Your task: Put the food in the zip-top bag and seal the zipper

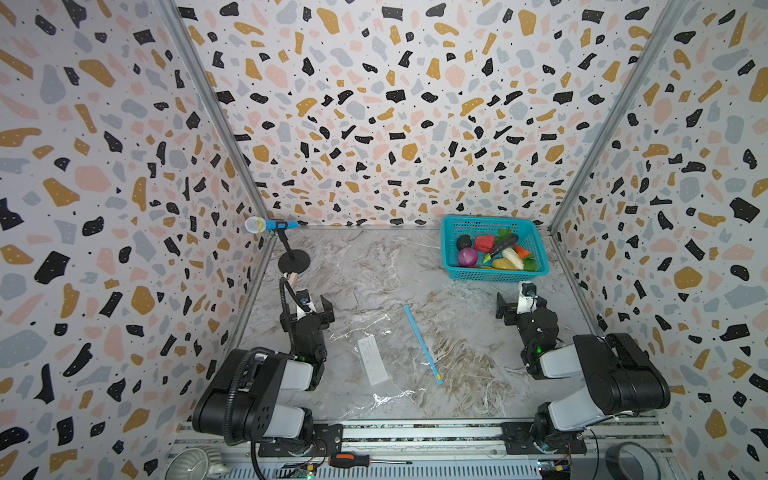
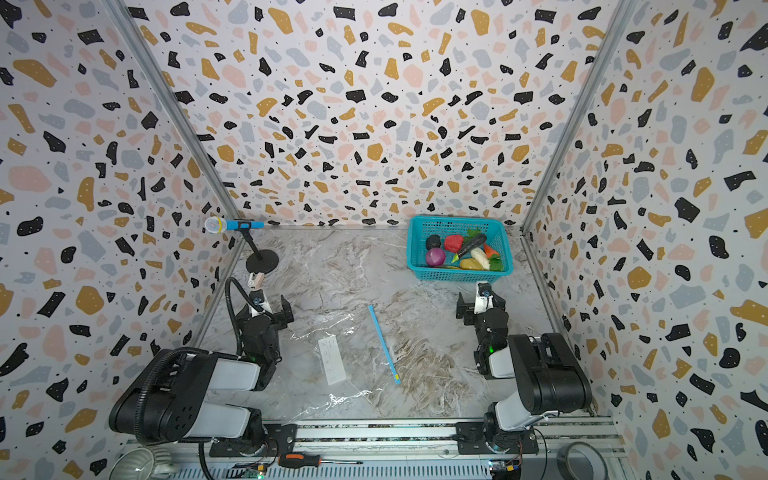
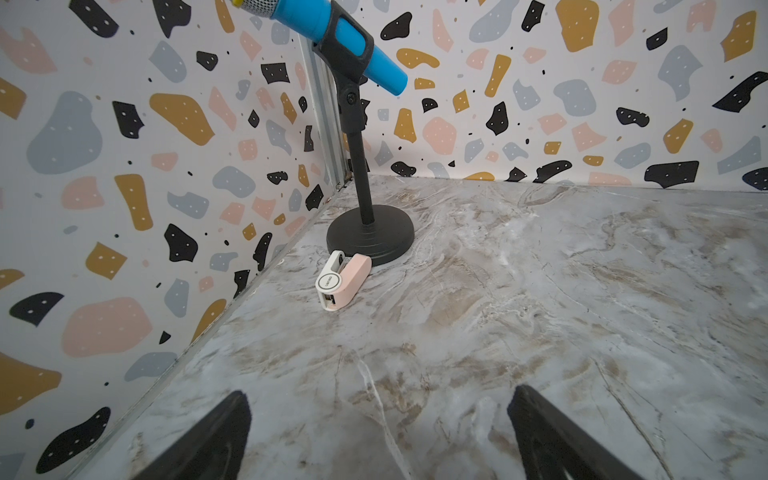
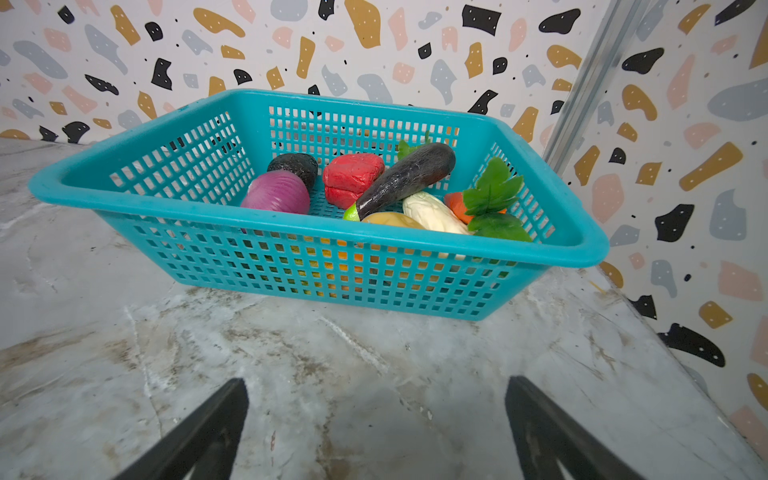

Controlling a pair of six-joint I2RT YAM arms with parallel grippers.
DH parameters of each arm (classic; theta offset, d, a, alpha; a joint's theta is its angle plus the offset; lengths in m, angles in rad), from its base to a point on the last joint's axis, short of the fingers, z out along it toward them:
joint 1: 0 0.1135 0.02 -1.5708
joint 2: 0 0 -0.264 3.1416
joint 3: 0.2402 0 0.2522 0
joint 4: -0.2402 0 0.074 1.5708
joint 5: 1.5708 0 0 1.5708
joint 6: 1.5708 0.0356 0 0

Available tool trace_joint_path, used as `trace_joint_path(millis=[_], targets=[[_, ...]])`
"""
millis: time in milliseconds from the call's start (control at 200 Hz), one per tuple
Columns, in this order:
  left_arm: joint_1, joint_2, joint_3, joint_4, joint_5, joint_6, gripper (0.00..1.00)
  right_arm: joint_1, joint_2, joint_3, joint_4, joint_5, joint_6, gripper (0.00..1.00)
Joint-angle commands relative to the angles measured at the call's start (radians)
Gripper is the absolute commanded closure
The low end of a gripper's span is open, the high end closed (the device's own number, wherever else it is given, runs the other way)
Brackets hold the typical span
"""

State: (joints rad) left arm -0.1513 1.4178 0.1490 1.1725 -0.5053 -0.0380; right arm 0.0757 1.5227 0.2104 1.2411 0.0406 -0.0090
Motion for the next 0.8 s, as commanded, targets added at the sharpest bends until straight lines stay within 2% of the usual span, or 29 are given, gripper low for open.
trace_joint_path(millis=[0, 536, 711, 796], targets=[[0.007, -0.019, 0.004, 0.054, 0.001, -0.002, 0.00, -0.002, -0.027, -0.001, 0.009, -0.003, -0.005, 0.01], [0.007, -0.020, 0.004, 0.053, 0.001, -0.002, 0.00, 0.001, -0.031, -0.005, 0.012, 0.002, -0.009, 0.01], [0.008, -0.031, 0.005, 0.055, -0.006, -0.003, 0.00, 0.047, -0.045, -0.035, 0.062, 0.100, -0.025, 0.01], [0.007, -0.094, 0.045, -0.073, -0.019, -0.012, 0.00, 0.061, -0.072, -0.062, 0.079, 0.144, -0.027, 0.01]])
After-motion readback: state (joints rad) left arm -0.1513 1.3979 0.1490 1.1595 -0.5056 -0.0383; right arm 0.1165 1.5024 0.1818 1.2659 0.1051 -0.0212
